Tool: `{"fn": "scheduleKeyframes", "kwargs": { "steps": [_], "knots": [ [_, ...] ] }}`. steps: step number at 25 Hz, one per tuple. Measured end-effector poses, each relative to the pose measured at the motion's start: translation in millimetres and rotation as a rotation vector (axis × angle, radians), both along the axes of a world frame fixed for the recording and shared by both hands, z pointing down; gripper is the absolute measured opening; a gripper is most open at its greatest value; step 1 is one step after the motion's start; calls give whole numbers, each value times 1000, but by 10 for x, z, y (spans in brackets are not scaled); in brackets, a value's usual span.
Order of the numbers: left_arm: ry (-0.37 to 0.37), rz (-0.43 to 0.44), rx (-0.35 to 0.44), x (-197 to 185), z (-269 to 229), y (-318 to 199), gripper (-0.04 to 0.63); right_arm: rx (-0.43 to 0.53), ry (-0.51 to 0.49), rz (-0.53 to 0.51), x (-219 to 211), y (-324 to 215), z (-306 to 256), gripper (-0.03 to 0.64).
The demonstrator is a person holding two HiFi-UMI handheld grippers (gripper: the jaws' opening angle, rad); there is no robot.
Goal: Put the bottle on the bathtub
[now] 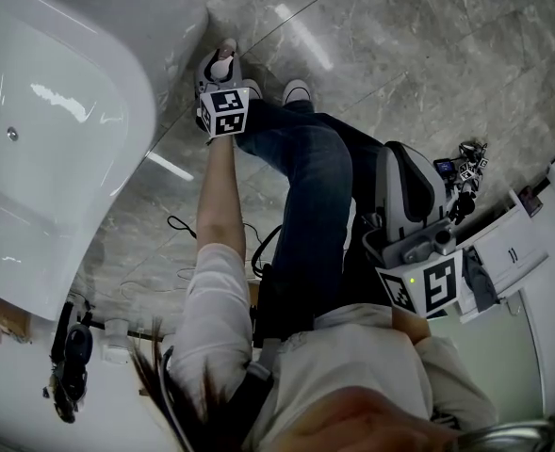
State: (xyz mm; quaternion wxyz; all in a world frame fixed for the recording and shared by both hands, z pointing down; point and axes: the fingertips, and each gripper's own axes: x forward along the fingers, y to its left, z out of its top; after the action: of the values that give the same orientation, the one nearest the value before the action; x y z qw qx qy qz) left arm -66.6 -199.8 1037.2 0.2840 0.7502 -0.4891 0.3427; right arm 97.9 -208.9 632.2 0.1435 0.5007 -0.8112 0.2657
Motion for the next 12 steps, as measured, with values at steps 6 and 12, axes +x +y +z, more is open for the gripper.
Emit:
{"fn": "scheduleKeyframes", "kwargs": {
  "steps": [6, 12],
  "knots": [
    [1, 26, 0, 35, 10, 11, 123, 2, -1, -1, -45, 9, -21, 12],
    [3, 24, 18, 58, -29, -6, 123, 13, 1, -1, -82, -21, -40, 12]
  ]
}}
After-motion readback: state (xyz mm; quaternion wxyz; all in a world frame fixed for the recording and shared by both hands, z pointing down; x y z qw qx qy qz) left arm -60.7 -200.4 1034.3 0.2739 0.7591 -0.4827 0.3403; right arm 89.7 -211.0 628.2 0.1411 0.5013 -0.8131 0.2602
